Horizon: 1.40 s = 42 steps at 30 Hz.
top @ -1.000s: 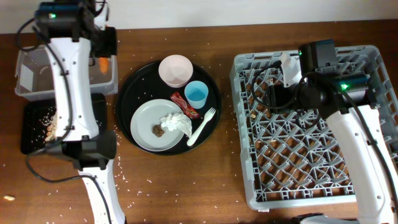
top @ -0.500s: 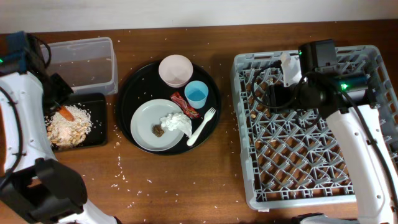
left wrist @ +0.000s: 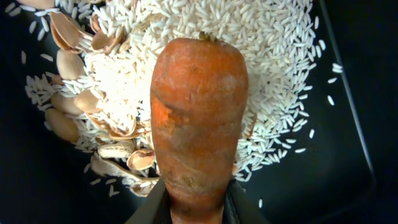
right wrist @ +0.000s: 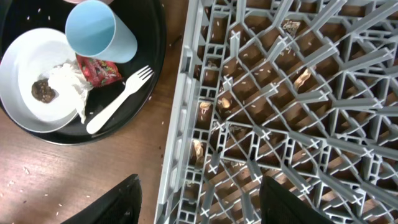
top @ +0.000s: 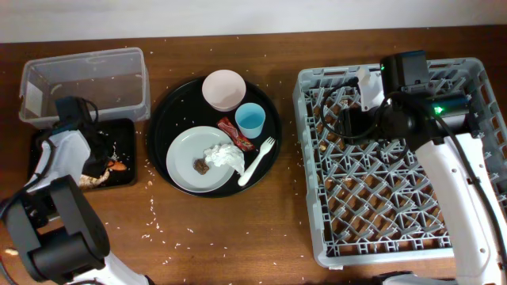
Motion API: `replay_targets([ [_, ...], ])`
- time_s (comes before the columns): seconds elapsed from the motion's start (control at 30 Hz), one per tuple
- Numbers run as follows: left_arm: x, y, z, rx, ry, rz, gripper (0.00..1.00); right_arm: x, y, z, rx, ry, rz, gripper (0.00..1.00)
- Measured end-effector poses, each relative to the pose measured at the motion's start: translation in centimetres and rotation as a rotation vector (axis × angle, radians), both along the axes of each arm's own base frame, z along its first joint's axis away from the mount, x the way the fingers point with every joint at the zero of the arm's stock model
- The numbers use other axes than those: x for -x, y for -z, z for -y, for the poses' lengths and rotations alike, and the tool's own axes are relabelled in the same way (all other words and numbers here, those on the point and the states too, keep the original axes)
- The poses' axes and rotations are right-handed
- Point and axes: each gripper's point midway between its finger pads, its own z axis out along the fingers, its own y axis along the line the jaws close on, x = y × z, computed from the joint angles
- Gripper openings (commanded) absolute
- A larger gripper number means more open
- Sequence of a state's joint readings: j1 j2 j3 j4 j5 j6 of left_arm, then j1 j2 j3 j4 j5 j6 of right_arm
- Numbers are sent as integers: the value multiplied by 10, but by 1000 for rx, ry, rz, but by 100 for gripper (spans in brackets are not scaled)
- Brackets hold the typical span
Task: Sort waste into correct bins and load items into the dishwasher rack
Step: 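Grasp the white tissue from the plate and drop it in clear bin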
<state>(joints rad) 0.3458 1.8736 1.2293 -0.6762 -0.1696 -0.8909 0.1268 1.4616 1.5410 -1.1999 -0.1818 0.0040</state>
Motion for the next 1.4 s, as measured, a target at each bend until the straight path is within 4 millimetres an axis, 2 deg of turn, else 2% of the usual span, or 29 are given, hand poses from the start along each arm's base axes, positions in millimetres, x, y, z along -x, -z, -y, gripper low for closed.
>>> replay_targets([
  [0.1,-1,0,-1,-1,-12,10,53,0,0,0,0,0,-1,60],
  [0.17,-2,0,-1,-4,-18,13,57,0,0,0,0,0,-1,60],
  [0.37,-8,-7,-3,-27,55,26,58,0,0,0,0,0,-1,60],
  [0.4,-11,-16,-2,-33,103,41,64,0,0,0,0,0,0,60],
  [0.5,-38,-92,17,-67,409,228,70,0,0,0,0,0,0,60],
  [0.57,-44,-134,34,-96,567,334,72,0,0,0,0,0,-1,60],
  [0.6,-45,-155,51,-110,678,382,72,0,0,0,0,0,0,60],
  [0.63,-46,-167,74,-118,801,408,72,0,0,0,0,0,0,60],
  [0.67,-46,-167,90,-113,879,404,72,0,0,0,0,0,0,60],
  [0.73,-46,-157,149,-97,1142,374,72,0,0,0,0,0,0,60],
  [0.8,-45,-154,192,-109,1327,371,72,0,0,0,0,0,0,60],
  [0.83,-44,-153,207,-117,1392,368,72,0,0,0,0,0,0,60],
  [0.87,-41,-145,236,-119,1524,357,72,0,0,0,0,0,0,60],
  [0.93,-37,-129,263,-114,1649,323,72,0,0,0,0,0,-1,60],
  [0.97,-35,-113,276,-112,1711,277,72,0,0,0,0,0,-1,60],
  [1.03,-32,-91,289,-113,1774,209,72,0,0,0,0,0,0,60],
  [1.07,-28,-69,296,-109,1832,139,71,0,0,0,0,0,0,60],
  [1.13,-22,-52,303,-109,1898,75,70,0,0,0,0,0,0,60],
  [1.23,-17,-28,294,-149,1938,-57,67,1,0,0,1,0,-3,60],
  [1.4,-14,8,285,-128,1944,-179,64,2,1,0,1,0,-8,60],
])
